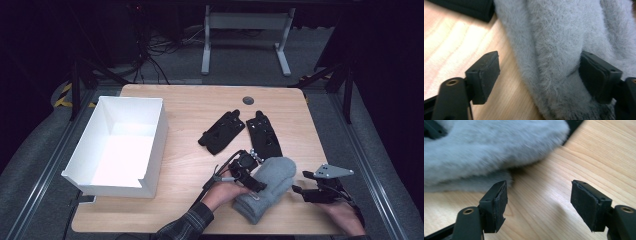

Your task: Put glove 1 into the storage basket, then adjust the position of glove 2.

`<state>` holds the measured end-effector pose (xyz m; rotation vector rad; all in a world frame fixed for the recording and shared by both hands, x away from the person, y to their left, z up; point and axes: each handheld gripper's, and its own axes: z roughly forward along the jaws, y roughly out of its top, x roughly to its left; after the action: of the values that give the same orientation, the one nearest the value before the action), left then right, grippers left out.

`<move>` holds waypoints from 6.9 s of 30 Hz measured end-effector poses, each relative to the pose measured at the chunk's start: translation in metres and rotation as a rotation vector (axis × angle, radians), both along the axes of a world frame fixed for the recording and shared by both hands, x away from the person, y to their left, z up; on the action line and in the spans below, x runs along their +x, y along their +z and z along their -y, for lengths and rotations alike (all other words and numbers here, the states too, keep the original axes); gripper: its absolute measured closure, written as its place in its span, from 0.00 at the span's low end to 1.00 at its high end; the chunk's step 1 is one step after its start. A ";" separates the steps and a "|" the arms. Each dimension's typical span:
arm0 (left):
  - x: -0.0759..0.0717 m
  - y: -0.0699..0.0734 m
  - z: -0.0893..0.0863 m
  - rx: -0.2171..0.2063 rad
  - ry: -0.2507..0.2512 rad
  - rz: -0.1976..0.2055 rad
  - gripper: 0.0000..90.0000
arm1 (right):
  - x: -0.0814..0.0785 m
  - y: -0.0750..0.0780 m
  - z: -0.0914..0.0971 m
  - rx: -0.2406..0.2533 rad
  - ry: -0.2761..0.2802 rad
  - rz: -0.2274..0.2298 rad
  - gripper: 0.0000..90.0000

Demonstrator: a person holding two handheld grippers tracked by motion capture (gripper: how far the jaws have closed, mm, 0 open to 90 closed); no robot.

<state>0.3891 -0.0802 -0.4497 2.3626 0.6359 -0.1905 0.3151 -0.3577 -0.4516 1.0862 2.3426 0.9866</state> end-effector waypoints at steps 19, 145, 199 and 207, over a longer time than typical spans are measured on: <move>0.003 0.003 -0.002 -0.034 -0.123 -0.071 0.88 | 0.008 -0.006 0.001 -0.019 -0.026 0.003 0.29; 0.032 0.117 -0.346 -0.040 0.648 0.113 0.31 | 0.014 -0.018 -0.005 0.009 -0.024 -0.003 0.13; -0.013 -0.003 -0.145 0.073 0.174 0.226 0.09 | 0.067 0.014 -0.046 0.006 0.071 0.012 0.70; -0.014 -0.021 -0.152 0.112 0.163 0.258 0.00 | 0.097 0.021 -0.055 0.006 0.067 0.030 0.99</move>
<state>0.3753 0.0717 -0.4711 2.3738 0.7225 0.2244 0.4120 -0.3025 -0.4307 0.9937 2.3678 1.0269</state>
